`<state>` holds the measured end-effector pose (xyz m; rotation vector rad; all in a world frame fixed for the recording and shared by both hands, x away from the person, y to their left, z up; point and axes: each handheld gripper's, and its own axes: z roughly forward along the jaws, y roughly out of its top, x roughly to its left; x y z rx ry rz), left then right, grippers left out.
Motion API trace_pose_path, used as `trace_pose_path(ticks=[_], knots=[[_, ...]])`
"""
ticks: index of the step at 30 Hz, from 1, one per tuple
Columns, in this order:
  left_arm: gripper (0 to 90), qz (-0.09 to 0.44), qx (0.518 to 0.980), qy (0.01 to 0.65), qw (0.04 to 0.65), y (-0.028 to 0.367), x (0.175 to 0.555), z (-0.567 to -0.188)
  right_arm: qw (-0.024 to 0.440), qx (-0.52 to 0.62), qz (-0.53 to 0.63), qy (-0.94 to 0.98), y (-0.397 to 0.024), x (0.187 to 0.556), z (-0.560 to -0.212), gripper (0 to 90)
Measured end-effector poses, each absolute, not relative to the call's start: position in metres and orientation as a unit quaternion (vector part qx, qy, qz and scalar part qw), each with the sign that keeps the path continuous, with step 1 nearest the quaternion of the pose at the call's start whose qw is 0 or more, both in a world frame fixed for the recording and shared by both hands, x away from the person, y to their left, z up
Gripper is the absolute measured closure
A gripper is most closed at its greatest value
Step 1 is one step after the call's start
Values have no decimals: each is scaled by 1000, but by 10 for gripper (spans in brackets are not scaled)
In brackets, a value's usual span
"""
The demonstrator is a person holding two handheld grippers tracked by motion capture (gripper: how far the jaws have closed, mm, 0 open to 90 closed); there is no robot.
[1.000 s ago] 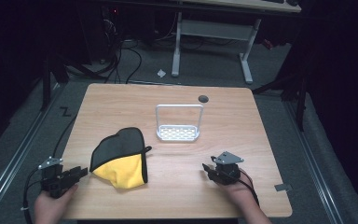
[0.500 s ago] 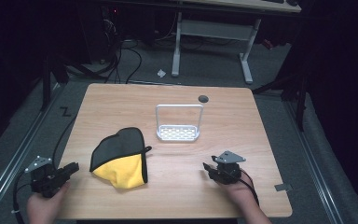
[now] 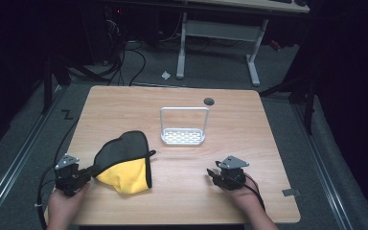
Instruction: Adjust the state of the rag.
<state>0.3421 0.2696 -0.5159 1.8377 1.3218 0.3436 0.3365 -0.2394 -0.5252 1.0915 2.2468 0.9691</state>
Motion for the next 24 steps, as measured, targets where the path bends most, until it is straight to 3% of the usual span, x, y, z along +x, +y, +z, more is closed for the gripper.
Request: trace_pose_path(ticks=[13, 24], knots=[[876, 102, 774, 489, 389, 247, 332, -525, 227, 398, 356, 814, -242, 337, -524, 524], [865, 81, 812, 431, 386, 199, 325, -526, 228, 405, 356, 811, -243, 338, -524, 524]])
